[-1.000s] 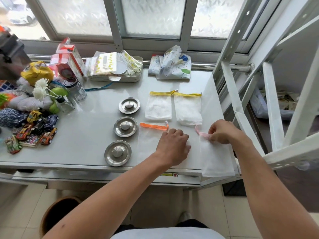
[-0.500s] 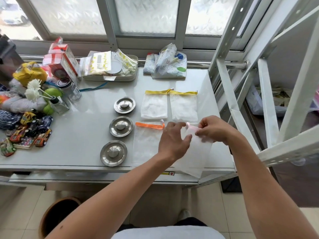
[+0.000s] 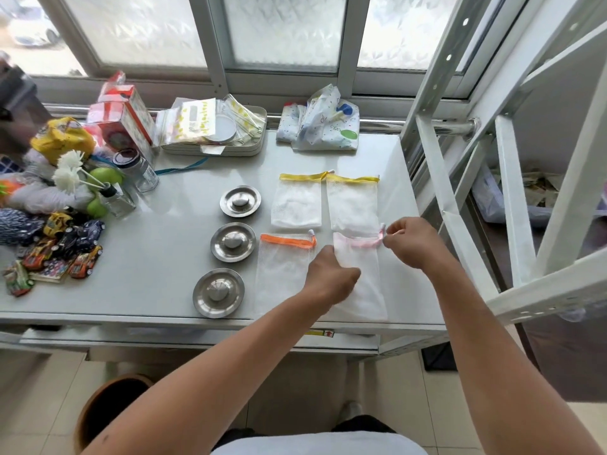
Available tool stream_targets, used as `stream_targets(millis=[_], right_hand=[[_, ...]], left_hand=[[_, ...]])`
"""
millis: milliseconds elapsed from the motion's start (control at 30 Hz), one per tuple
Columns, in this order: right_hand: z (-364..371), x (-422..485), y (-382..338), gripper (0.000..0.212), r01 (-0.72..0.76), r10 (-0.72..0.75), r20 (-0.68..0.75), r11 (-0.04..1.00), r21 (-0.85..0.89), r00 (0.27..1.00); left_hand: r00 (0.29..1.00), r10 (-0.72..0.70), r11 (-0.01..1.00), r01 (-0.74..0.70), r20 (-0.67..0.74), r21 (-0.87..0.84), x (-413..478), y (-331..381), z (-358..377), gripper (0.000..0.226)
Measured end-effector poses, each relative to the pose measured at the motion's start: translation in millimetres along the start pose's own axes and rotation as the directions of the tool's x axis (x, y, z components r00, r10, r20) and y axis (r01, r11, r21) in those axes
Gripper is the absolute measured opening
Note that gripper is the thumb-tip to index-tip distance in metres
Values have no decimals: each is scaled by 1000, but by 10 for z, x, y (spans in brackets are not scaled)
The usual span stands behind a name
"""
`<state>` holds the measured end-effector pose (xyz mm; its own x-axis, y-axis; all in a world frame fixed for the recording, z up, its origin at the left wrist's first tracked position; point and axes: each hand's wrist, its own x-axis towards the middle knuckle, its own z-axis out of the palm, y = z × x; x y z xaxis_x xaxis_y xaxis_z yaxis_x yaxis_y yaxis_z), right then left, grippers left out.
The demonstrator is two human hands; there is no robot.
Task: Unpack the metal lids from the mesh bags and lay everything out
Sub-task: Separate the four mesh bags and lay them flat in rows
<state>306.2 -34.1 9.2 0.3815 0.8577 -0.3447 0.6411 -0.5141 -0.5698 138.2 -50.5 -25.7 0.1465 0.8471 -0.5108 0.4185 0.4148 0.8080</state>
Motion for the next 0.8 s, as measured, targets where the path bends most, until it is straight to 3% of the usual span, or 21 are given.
stream_targets(millis=[67,133,167,233,267,333,467,533,633,700,800], right_hand=[[90,16,125,40,-39,44,76,997,-70,996],[168,35,202,54,-36,41,52,994,-106,998],[199,56,219,59,-27,30,25,995,-98,999],[244,99,214,64,4,-5,-4,996,-87,1000],[253,120,208,63,39,-40,-8,994,-100,999],[258,154,196,56,105,-105,7,983,-149,994],[231,173,232,26,126,-151,-53,937,-327,987],[222,178,266,21,92,-131,-77,920,-381,988],[202,180,288,21,46,-85,-77,909,-414,993],[195,175,247,27,31,-99,-138,903,-429,985],[226,170,78,37,148,-268,-255,900,-409,929]], left_hand=[[988,145,977,-136,-47,162,-132,22,5,59],[969,247,900,-221,-21,376,-201,4,25,71],[965,263,847,-232,1,479,-201,-12,35,66],[965,259,784,-229,32,577,-207,-16,28,32],[968,247,780,-222,38,585,-208,-17,22,15],[975,215,793,-209,58,572,-192,-36,10,9],[973,190,774,-232,134,589,-157,-75,-34,37],[961,240,689,-268,137,674,-189,-81,-40,38],[909,403,439,-295,108,849,-263,-77,-14,42],[847,493,321,-391,201,863,-277,-112,22,53],[799,421,232,-552,429,801,-234,-240,87,75]])
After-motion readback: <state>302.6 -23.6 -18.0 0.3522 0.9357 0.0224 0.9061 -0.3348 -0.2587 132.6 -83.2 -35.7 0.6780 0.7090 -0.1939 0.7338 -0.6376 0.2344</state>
